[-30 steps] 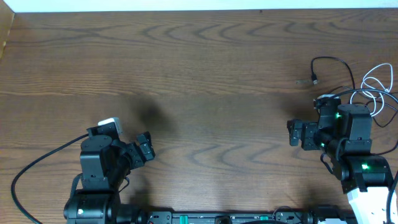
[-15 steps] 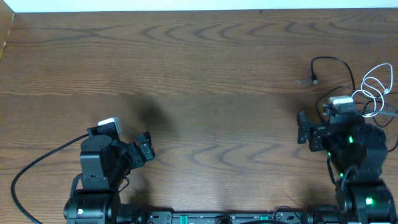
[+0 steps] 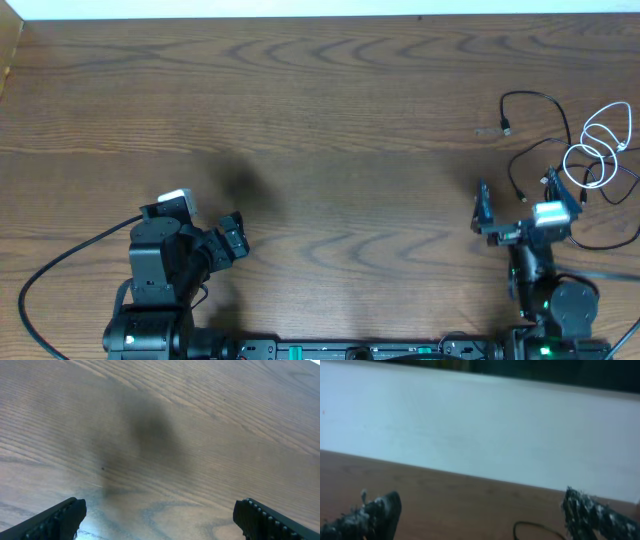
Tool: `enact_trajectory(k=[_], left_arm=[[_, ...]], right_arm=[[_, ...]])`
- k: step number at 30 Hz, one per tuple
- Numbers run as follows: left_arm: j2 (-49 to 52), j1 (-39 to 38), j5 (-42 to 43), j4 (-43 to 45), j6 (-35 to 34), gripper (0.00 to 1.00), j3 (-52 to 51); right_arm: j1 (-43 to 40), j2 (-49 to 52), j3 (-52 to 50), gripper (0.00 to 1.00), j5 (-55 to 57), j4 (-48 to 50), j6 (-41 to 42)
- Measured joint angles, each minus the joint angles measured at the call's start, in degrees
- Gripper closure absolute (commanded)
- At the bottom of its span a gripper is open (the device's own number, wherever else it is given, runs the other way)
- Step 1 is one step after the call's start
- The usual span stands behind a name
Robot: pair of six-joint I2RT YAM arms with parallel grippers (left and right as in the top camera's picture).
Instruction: Untangle cables
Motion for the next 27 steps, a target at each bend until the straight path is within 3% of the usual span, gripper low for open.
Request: enact_trajectory(k=[7, 15, 27], left_arm=[[0.0, 0.0, 0.0, -0.02, 0.0, 0.01, 0.0], [0.0, 0.0, 0.0, 0.02, 0.0, 0.01, -0.07], [0.04, 0.0, 0.0, 0.02, 0.0, 0.01, -0.07]], right_arm=[[0.02, -6.73, -2.67, 0.01, -0.13, -4.02, -0.68], [0.39, -11.45, -2.69, 0.01, -0.13, -24.94, -2.14], [0.39, -11.87, -2.69, 0.01, -0.09, -25.14, -2.14]])
